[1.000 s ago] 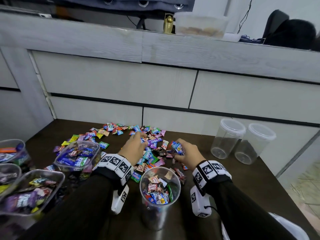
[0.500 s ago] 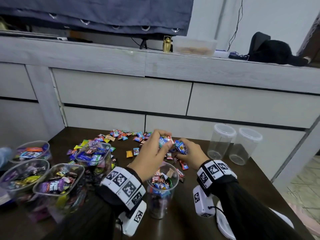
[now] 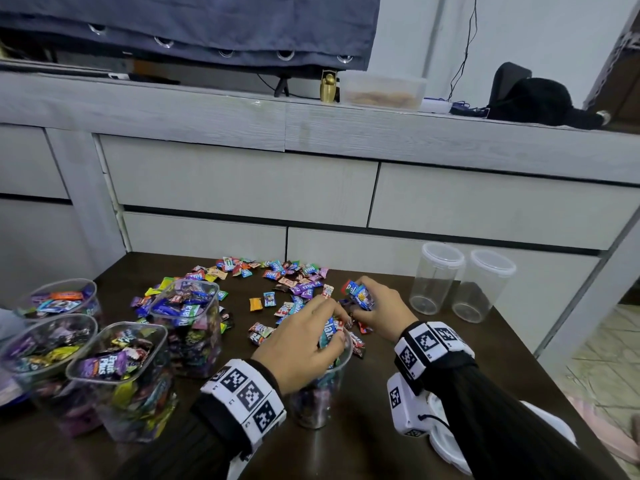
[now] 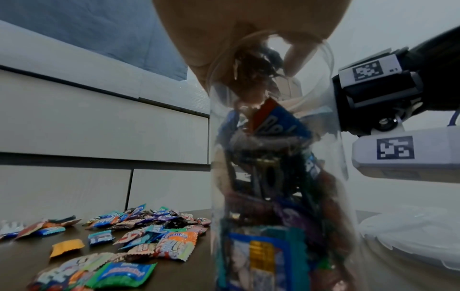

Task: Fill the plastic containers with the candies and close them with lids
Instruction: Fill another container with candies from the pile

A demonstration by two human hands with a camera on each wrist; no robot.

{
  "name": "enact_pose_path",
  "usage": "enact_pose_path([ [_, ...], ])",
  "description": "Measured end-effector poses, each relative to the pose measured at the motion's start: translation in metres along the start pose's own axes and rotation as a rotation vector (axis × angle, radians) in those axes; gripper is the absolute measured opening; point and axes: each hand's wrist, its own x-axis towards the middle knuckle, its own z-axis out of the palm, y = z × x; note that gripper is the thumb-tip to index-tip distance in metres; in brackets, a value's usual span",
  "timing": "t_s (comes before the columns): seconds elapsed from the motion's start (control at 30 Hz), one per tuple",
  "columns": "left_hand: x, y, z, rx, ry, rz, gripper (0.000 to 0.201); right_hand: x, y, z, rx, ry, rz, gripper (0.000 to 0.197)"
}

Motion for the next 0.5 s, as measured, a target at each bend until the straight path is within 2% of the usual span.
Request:
enact_pose_path([
  [0.07,0.000,0.000,-0.001,0.038,-0.020,0.006,0.016,-0.001,0.001,-0.001,-0.003,-0.004,0.000,0.034],
  [0.13,0.000,0.002,-0.002,0.114,-0.041,0.026,0.025,-0.001,0.002,-0.001,-0.003,-0.006,0.000,0.033],
  [0.2,0.002,0.005,-0.003,0.251,-0.050,0.053,0.036,-0.001,0.003,-0.002,0.000,-0.005,0.002,0.032],
  [0.33,0.009,0.009,-0.010,0.565,-0.069,0.110,0.044,-0.001,0.004,-0.003,0.001,-0.017,0.007,0.030],
  [0.4,0.012,0.009,-0.013,0.624,-0.110,0.130,0.042,0.001,0.004,-0.004,-0.001,-0.020,0.015,0.030],
  [0.5,0.016,0.005,-0.015,0.597,-0.206,0.144,0.027,0.002,0.003,-0.004,-0.007,-0.023,0.017,0.030],
])
